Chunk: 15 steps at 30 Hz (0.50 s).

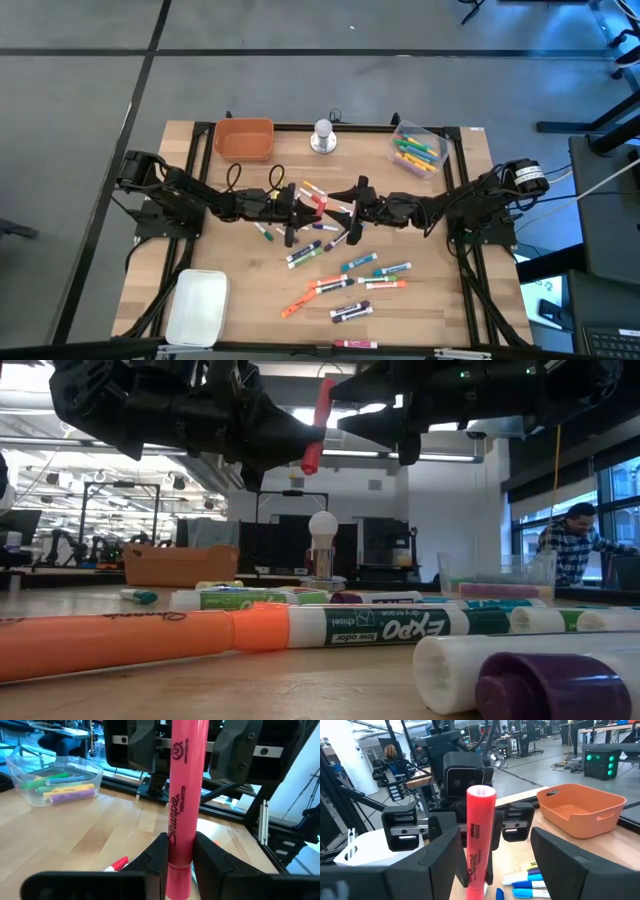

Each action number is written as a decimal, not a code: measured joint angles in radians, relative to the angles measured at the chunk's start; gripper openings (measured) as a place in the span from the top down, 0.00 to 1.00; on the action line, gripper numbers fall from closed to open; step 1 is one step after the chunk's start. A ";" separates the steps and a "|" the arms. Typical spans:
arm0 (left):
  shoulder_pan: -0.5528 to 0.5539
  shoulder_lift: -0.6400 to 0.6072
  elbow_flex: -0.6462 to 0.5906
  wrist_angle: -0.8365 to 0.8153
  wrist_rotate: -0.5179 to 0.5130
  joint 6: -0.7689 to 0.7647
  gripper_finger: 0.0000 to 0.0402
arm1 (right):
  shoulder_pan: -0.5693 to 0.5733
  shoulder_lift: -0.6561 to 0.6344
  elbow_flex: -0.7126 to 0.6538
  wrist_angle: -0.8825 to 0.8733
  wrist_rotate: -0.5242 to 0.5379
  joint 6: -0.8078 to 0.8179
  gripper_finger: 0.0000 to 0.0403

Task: Pick & Place Markers
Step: Put the large pink highlighter pen into the transparent bin

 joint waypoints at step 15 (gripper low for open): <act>-0.002 0.000 0.048 -0.023 0.019 0.097 0.85 | -0.018 0.000 0.000 0.021 -0.058 -0.005 0.40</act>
